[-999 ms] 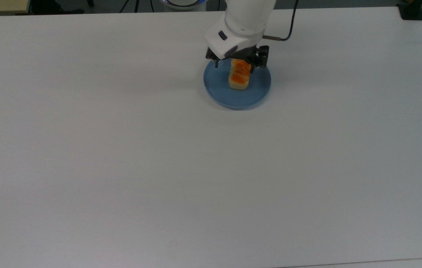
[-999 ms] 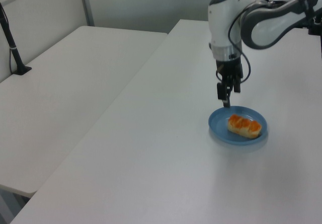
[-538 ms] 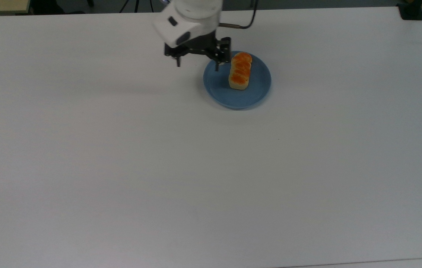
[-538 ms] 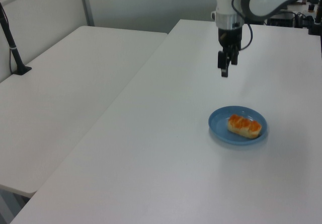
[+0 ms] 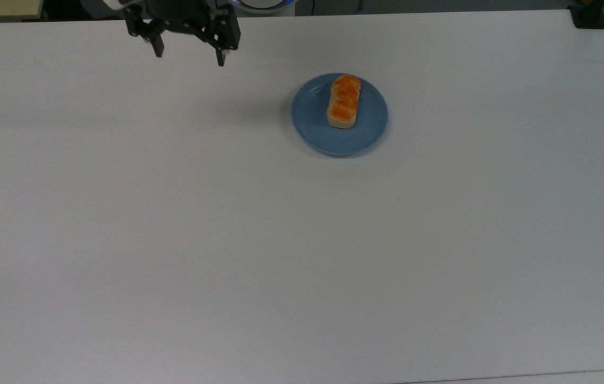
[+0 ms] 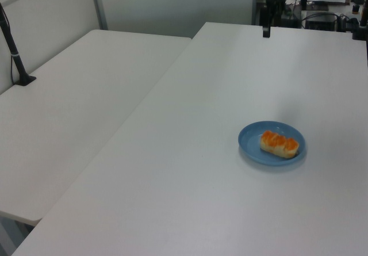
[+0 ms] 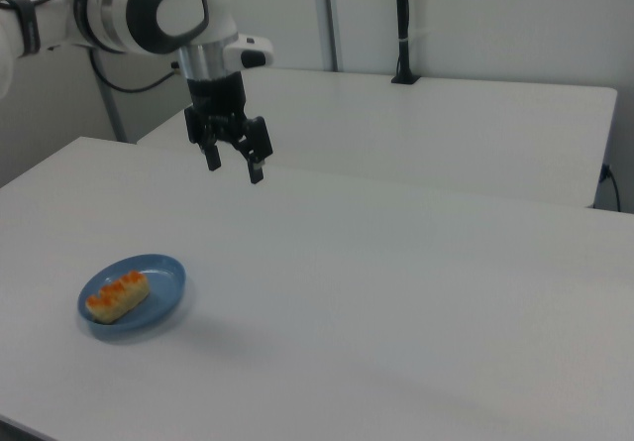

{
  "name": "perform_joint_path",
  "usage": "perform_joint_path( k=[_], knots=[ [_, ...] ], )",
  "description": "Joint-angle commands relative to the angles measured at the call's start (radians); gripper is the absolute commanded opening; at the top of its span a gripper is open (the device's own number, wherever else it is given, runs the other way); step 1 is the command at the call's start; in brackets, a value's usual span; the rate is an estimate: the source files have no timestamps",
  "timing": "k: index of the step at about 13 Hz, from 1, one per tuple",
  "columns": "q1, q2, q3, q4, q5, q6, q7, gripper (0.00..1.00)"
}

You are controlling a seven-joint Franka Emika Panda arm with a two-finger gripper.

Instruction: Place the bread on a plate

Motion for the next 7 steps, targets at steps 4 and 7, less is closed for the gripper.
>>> perform_joint_path(
  k=[4,7],
  knots=[
    [0.017,-0.033,-0.012,0.021,0.030,-0.027,-0.012,1.00],
    [0.023,-0.034,-0.012,0.022,0.032,-0.024,-0.012,1.00]
  ],
)
